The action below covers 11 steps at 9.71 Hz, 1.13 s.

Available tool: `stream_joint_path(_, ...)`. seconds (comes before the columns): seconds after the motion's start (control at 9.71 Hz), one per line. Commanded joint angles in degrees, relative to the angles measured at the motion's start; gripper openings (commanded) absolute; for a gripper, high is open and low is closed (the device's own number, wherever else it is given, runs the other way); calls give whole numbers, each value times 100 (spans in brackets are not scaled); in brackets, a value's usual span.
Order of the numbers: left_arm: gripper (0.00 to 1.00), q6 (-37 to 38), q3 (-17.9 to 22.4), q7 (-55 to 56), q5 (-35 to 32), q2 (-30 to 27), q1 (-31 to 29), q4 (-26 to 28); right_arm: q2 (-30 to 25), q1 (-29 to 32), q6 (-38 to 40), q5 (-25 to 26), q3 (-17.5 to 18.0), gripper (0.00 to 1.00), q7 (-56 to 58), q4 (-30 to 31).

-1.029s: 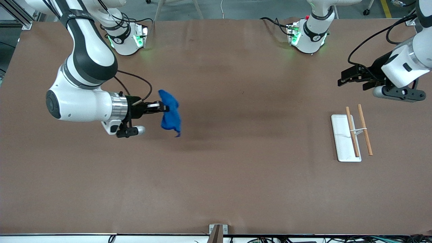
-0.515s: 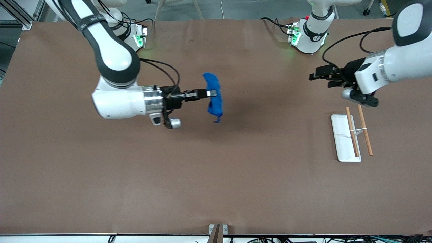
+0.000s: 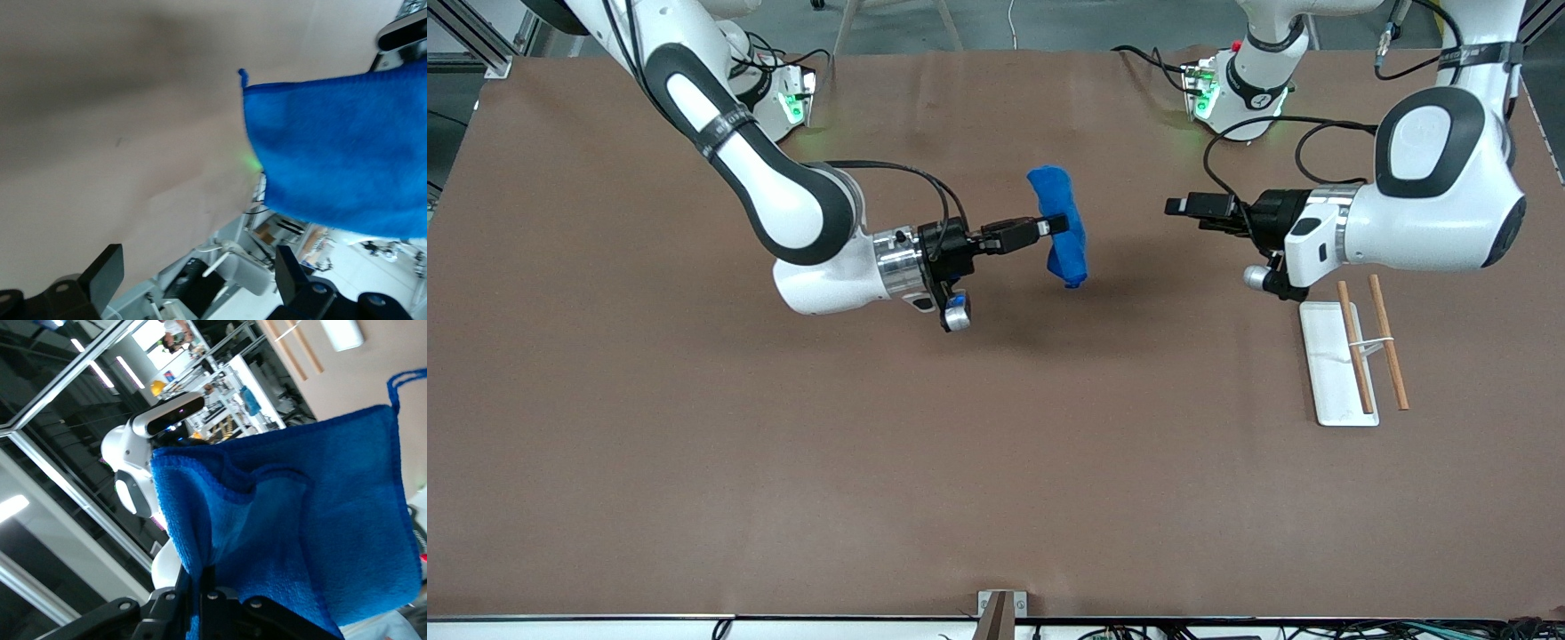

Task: Right arm passes towel to left arm to hang
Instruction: 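Bring the towel toward the left gripper and grasp it with the left gripper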

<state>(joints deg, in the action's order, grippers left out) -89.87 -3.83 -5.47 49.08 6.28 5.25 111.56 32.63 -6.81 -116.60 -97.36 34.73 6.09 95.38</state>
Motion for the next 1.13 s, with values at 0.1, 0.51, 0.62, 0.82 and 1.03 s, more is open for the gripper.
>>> stream_joint_path(0.1,100,-189,5,-935,942,198,46,681,68,-153,-213,-790,139,1,235,-81)
stream_joint_path(0.51,100,-444,5,-1912,2103,172,20,1446,77,-216,-276,-1705,411,1,585,-108)
stream_joint_path(0.62,100,-444,5,-2071,2593,154,2,1569,77,-233,-302,-1759,420,1,656,-108)
stream_joint_path(0.82,100,-435,5,-2544,3393,-29,-85,1946,77,-260,-477,-1760,447,1,657,-108)
stream_joint_path(1.03,100,-383,-4,-3351,4175,-214,-130,2482,77,-251,-723,-1751,561,1,657,-108)
